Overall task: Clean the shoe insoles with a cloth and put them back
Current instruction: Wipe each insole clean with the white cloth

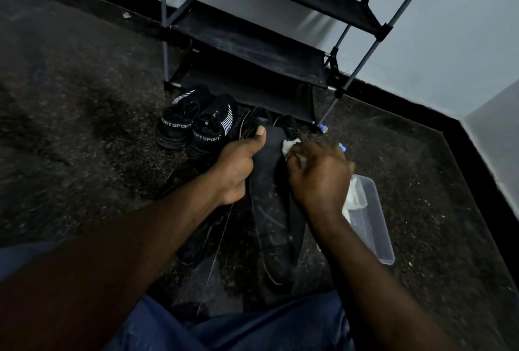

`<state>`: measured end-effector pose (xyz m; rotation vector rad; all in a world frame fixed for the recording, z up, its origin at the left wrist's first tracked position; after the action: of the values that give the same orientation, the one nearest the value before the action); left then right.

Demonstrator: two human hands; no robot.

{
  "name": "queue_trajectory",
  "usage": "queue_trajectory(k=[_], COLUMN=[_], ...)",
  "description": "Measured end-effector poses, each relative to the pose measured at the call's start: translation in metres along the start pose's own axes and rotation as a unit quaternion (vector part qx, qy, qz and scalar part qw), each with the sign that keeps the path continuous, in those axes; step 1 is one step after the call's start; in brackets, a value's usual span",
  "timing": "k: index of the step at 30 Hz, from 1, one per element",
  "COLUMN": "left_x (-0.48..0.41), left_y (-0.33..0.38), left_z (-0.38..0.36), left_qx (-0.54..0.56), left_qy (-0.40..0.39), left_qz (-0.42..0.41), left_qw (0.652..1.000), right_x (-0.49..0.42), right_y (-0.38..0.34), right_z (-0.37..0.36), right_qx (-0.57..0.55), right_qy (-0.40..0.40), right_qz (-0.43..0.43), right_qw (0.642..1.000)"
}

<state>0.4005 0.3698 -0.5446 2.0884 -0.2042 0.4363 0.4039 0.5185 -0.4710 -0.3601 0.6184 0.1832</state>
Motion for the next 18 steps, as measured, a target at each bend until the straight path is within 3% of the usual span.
queue_trajectory(k=[6,11,18], left_x=[-0.001,0.004,0.001], left_y=[0.002,0.001,0.006], left_z=[0.004,-0.002,0.004], left_qx=[0.003,0.015,0.011], left_qy=[0.008,0.001,0.002], left_qz=[0.009,0.012,0.01], left_qw=[1.0,1.0,1.0], right_x=[0.023,-0.008,0.027], right_y=[-0.032,-0.011,-0.048], right_z=[-0.004,-0.002,-0.011], right_qx=[-0.008,-0.029,-0.065], right_qy=[-0.058,-0.019,-0.069], right_qz=[0.142,-0.009,0.121], right_qw=[0.988,0.999,0.988])
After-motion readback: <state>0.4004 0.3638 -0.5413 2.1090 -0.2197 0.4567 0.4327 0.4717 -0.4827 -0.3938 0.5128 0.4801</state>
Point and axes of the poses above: each hand's wrist, its own x-axis away from the middle knuckle, its own z-axis out of the back of the hand, y = z × x, the point moved 5 cm from there along -x, towards the middle knuckle, and after that the axes turned 5 degrees about y, right-handed, at the moved point
